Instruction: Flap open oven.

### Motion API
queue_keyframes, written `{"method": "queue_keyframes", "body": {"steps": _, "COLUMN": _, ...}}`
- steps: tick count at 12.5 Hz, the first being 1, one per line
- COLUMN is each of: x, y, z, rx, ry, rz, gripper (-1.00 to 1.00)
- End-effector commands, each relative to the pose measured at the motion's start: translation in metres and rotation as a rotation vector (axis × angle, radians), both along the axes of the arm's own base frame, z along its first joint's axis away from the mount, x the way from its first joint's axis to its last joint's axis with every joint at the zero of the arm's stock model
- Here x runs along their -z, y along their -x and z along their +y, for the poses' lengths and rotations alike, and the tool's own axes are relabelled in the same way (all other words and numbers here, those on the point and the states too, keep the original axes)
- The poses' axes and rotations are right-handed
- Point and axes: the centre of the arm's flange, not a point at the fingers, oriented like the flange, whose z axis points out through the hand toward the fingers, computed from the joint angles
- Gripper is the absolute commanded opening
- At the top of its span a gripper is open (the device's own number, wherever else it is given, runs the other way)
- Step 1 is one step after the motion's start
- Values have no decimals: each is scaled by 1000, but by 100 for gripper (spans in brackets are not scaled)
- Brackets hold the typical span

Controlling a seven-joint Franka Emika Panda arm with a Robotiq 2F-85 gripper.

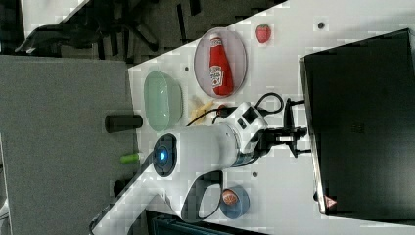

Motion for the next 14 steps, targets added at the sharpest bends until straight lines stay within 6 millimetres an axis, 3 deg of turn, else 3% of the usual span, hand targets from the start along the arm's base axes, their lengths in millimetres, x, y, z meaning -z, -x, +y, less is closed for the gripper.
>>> {"method": "queue_keyframes", "body": {"steps": 1, "x": 1, "y": -7, "z": 16, "rx": -46, "ry": 19, "rz": 1, "gripper": -65}}
{"method": "queue_keyframes", "body": {"steps": 8, "x": 19, "y": -26, "z": 88, "rx": -55, "ry": 198, "rz": 78, "gripper": -65}}
{"method": "queue_keyframes", "body": {"steps": 14, "x": 66, "y": -33, "z": 157, "rx": -138, "ry": 315, "rz": 132, "gripper": -65}}
